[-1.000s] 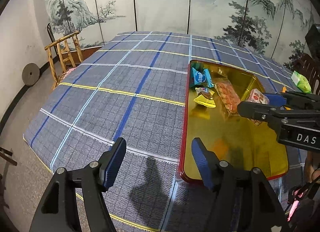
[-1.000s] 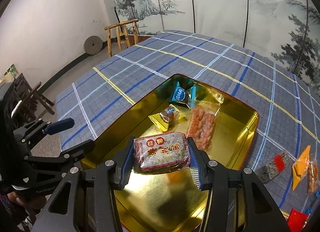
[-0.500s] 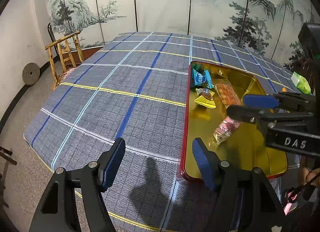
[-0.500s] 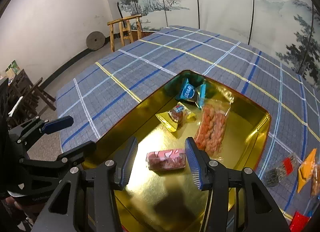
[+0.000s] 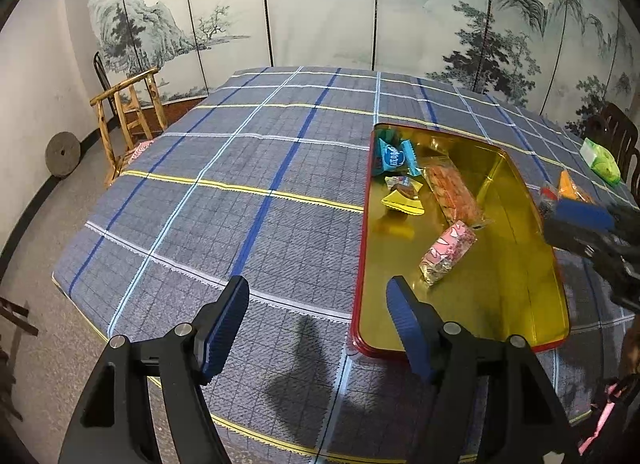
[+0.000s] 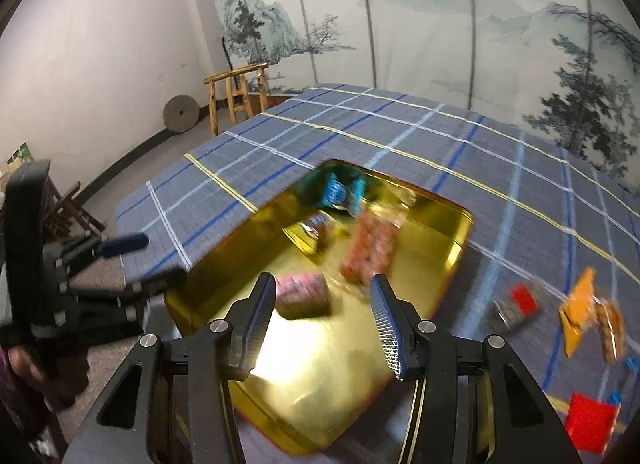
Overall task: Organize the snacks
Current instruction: 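Move the left gripper to the dark seaweed packet and grasp it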
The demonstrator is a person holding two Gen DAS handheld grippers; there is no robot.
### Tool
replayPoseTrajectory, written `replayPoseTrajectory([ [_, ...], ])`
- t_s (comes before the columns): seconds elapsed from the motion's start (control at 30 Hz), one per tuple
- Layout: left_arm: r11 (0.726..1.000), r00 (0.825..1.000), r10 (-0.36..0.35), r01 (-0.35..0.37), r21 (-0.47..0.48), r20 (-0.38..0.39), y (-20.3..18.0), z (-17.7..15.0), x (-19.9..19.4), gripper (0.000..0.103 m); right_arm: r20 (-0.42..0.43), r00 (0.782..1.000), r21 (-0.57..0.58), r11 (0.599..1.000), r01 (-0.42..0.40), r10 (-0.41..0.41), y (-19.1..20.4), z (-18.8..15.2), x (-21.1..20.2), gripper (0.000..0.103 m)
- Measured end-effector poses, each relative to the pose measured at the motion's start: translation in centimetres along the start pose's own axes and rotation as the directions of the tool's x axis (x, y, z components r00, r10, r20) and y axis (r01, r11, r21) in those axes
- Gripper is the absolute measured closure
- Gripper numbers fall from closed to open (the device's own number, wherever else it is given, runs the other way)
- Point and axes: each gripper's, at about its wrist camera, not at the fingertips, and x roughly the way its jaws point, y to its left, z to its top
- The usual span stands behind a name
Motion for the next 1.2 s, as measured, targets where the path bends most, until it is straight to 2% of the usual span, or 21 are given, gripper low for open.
replayPoseTrajectory([
  [0.23,0.999,1.000,-0.012,0.011,0.040,0.008,-2.0,0.5,-0.7,0.036,0.009,0.993,0.119,0.986,0.120,-0.122,-6.3,-5.3,-4.9,0.053],
  [0.4,0.994,0.999,-0.024,0.020,0.107,0.029,-4.8,0.8,-1.8,0.035,0.008,0.974,0.251,0.943,0.219,-0.228,-12.4,-9.2,-8.9,0.053],
  [0.63,0.964,0.993,-0.090,0.068,0.258,0.077,-10.5,2.3,-4.1,0.033,-0.030,0.910,0.355,0.847,0.396,-0.413,-19.2,-14.1,-13.0,0.050],
  [0.77,0.939,0.988,-0.127,0.092,0.332,0.085,-13.9,3.1,-4.6,0.024,-0.045,0.895,0.420,0.805,0.420,-0.443,-22.2,-16.1,-14.3,0.047],
  [0.97,0.888,0.983,-0.170,0.120,0.444,0.075,-19.4,4.2,-4.2,0.022,-0.052,0.886,0.483,0.765,0.426,-0.460,-24.8,-18.2,-15.6,0.043],
  [1.2,0.843,0.981,-0.194,0.171,0.510,-0.009,-23.8,5.5,-1.6,0.021,-0.051,0.878,0.532,0.731,0.427,-0.476,-26.8,-19.7,-16.9,0.030],
])
